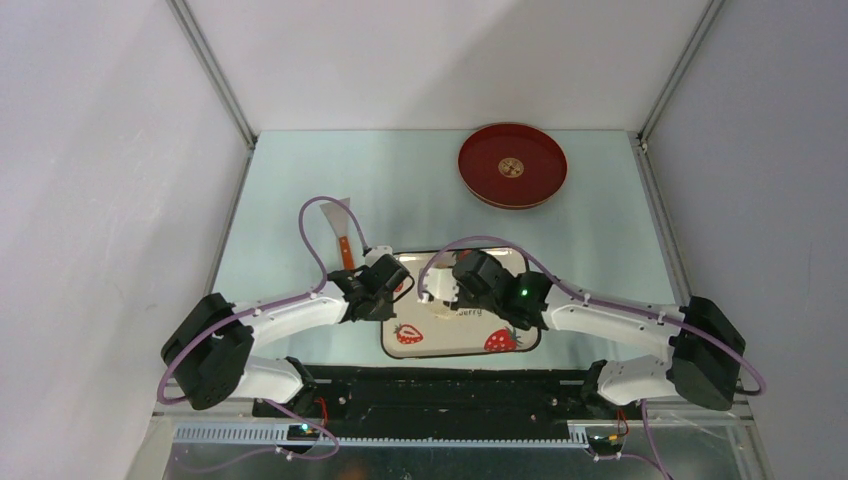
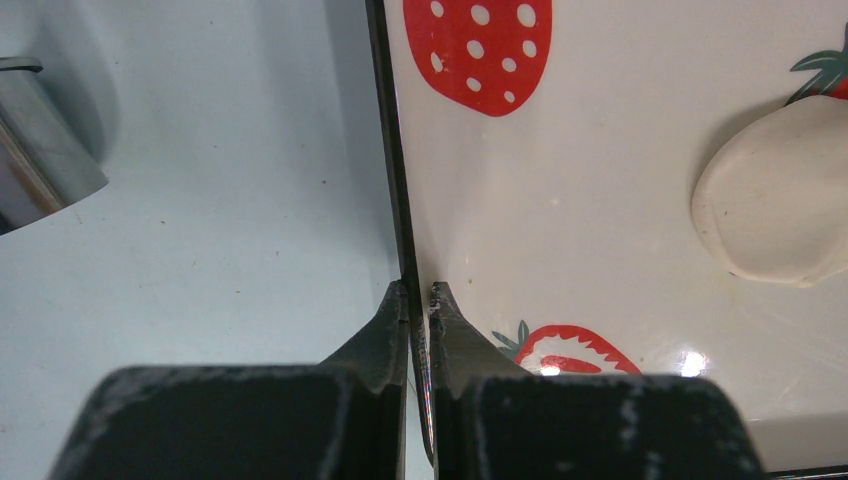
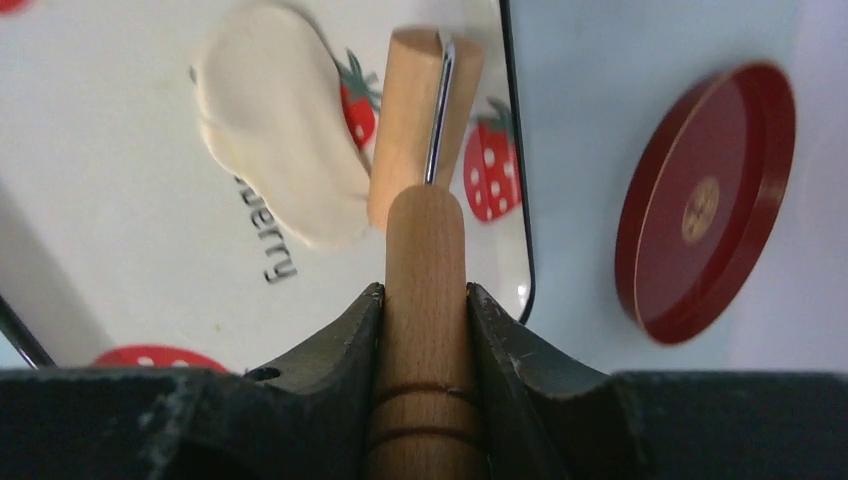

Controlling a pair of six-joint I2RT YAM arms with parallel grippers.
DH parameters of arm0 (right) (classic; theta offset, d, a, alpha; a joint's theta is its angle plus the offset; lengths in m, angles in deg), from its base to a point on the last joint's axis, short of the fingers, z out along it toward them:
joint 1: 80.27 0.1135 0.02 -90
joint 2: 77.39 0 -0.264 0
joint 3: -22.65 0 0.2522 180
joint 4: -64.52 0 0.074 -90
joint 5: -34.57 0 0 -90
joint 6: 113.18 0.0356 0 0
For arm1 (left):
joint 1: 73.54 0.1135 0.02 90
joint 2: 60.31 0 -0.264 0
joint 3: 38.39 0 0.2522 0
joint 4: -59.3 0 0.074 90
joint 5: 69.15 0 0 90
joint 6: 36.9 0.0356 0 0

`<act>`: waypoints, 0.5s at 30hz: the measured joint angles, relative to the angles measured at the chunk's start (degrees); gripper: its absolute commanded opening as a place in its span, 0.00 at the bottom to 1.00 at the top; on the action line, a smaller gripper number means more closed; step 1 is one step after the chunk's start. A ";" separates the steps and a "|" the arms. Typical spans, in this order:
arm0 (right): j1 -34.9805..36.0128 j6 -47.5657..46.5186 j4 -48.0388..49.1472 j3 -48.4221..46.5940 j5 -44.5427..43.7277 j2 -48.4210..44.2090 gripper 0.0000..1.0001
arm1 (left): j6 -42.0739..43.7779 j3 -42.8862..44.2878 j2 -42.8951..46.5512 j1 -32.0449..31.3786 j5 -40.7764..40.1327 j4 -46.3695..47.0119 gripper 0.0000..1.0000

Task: Roll out the dumpling wrappers from the dough

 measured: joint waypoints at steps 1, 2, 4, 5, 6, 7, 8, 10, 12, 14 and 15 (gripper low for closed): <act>-0.42 0.74 -0.94 0.00 -0.76 -0.31 0.00 | 0.00 0.00 0.00 0.00 0.00 0.00 0.02; -0.83 1.44 -2.16 0.02 -1.77 -0.70 0.00 | 0.00 0.00 0.00 0.00 0.00 0.00 0.02; -0.70 1.95 -4.22 0.07 -2.89 -1.36 0.00 | 0.00 0.00 0.00 0.00 0.00 0.00 0.02; -0.28 1.97 -4.85 0.04 -3.15 -1.60 0.00 | 0.00 0.00 -0.02 0.00 0.00 0.00 0.01; 0.46 1.86 -5.46 0.07 -3.37 -1.92 0.00 | 0.00 0.00 -0.02 0.00 0.00 0.00 0.01; 1.20 1.70 -6.14 0.04 -3.52 -2.23 0.00 | 0.00 0.00 -0.02 0.00 0.00 0.00 0.01; 1.81 1.57 -6.71 0.04 -3.61 -2.51 0.00 | 0.00 0.00 -0.02 0.00 0.00 0.00 0.01; 3.26 0.79 -8.04 0.04 -3.63 -2.99 0.00 | 0.00 0.00 -0.02 0.00 0.00 0.00 0.02; 4.85 -0.44 -8.96 0.04 -4.09 -3.08 0.00 | 0.00 0.00 -0.02 0.00 0.00 0.00 0.01; 5.99 -1.60 -9.60 0.04 -4.68 -3.08 0.00 | 0.00 -0.02 -0.02 0.00 0.00 0.02 0.01; 6.43 -2.34 -9.92 0.04 -4.92 -2.97 0.00 | 0.00 -0.04 -0.02 0.00 0.00 0.02 0.01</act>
